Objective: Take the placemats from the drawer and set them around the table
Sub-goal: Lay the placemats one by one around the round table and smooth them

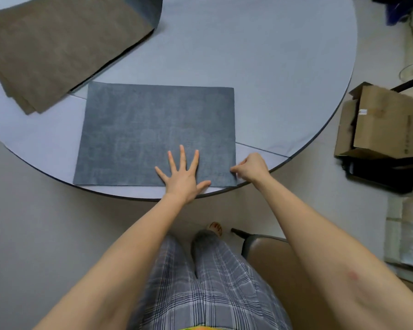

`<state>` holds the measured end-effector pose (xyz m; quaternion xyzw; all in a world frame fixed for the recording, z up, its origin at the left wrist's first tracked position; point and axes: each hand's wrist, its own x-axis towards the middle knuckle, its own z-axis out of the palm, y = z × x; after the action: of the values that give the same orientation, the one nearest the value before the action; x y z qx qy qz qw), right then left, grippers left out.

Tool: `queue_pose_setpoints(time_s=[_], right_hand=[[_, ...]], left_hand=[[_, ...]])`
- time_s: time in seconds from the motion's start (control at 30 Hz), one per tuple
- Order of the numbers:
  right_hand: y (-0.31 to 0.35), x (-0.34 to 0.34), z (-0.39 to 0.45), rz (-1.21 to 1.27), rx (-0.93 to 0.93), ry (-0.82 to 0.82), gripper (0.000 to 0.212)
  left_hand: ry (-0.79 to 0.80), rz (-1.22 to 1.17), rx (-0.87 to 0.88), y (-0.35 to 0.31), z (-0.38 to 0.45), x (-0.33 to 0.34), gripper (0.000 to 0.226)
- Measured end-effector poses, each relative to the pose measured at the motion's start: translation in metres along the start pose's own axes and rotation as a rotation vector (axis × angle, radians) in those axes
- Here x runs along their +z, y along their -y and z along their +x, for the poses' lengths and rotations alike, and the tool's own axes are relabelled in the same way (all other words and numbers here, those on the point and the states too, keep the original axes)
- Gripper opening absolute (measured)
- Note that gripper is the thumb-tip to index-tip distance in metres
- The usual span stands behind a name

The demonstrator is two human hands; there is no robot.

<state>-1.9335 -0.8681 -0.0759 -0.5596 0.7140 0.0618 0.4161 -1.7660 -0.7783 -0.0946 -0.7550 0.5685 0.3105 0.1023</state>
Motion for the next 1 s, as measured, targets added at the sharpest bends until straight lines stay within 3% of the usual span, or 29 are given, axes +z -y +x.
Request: queue_pose_setpoints(time_s=[0.17,0.37,0.53,0.8,0.9,1.0], right_hand=[[-0.006,0.002,0.003,0.110,0.039,-0.033,0.020],[-0.007,0.008,0.002,0.155,0.070,-0.093,0.029],[-0.008,0.012,0.001,0.157,0.043,-0.132,0.014],[-0.008,0.011,-0.004,0.104,0.009,-0.128,0.014],[-0.007,0.014,-0.009,-0.088,-0.094,-0.210,0.012],[-0.003,0.032,-0.014,-0.347,-0.474,-0.381,0.041]], left_hand=[[0.001,-0.010,0.001,0.000,0.000,0.005,0.112],[-0.009,-0.023,0.005,0.000,0.001,0.007,0.110],[-0.013,-0.041,0.010,0.001,0.002,0.007,0.108],[0.004,-0.044,0.011,0.000,0.000,0.001,0.107],[0.012,-0.046,0.008,0.000,0.000,-0.008,0.098],[-0.019,-0.060,-0.007,0.005,0.003,-0.017,0.076]])
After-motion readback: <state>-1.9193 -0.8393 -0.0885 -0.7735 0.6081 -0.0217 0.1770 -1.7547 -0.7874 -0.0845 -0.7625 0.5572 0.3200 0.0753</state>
